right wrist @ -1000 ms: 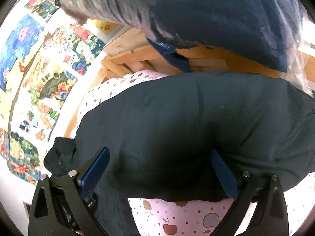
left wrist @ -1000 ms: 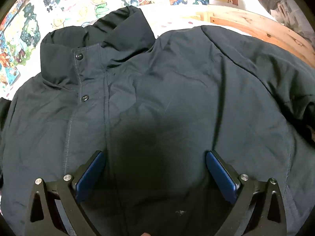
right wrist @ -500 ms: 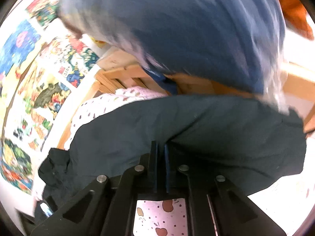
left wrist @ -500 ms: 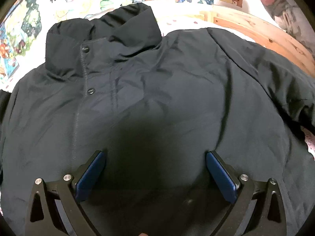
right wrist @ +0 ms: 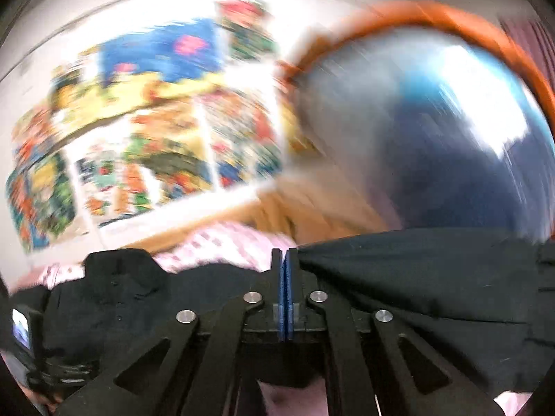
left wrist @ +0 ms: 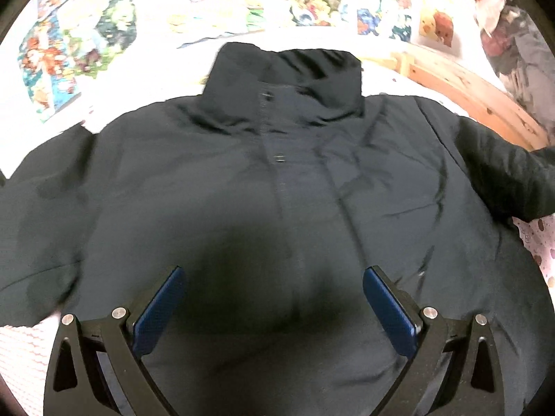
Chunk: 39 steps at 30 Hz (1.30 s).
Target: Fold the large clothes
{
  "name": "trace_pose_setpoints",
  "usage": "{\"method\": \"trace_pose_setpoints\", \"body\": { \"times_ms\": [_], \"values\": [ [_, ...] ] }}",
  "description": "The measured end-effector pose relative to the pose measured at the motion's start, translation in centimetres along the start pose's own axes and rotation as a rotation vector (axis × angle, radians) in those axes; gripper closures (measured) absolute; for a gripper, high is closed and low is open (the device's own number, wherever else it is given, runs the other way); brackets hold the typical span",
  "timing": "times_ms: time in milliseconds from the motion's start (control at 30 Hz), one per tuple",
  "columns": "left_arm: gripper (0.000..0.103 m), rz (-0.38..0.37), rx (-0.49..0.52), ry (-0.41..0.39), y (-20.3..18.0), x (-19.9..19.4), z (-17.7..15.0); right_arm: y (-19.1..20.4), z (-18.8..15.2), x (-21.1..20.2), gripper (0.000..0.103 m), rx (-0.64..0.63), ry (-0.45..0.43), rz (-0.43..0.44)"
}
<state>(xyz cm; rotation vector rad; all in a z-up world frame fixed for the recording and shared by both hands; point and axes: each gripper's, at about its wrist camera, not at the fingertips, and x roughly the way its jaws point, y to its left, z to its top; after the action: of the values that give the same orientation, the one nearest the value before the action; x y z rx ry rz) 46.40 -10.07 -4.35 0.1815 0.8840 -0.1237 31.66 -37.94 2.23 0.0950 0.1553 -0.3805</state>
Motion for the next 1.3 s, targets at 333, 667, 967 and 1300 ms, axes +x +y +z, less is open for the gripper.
{"method": "trace_pose_setpoints", "body": {
  "times_ms": [333,667,967,1300],
  "values": [
    [0.0,0.042,-0.123,-0.001,8.1,-2.1,-2.4,11.9,-0.7,2.1,0.102,-0.156,0.16,0.219],
    [0.0,-0.001,-0.079,-0.01,6.3,-1.0,-1.7,-5.7,-13.2,-1.2,0.024,0.649,0.643,0.058],
    [0.0,-0.055,-0.019,0.044,2.1,1.3,-1.4,-15.1,-16.7,-1.9,0.03,1.012,0.571,-0.048],
    [0.0,-0.048,-0.024,0.018,2.9,-0.6,-1.7,-15.5,-7.3,1.5,0.089,0.631,0.318,-0.123]
  ]
}}
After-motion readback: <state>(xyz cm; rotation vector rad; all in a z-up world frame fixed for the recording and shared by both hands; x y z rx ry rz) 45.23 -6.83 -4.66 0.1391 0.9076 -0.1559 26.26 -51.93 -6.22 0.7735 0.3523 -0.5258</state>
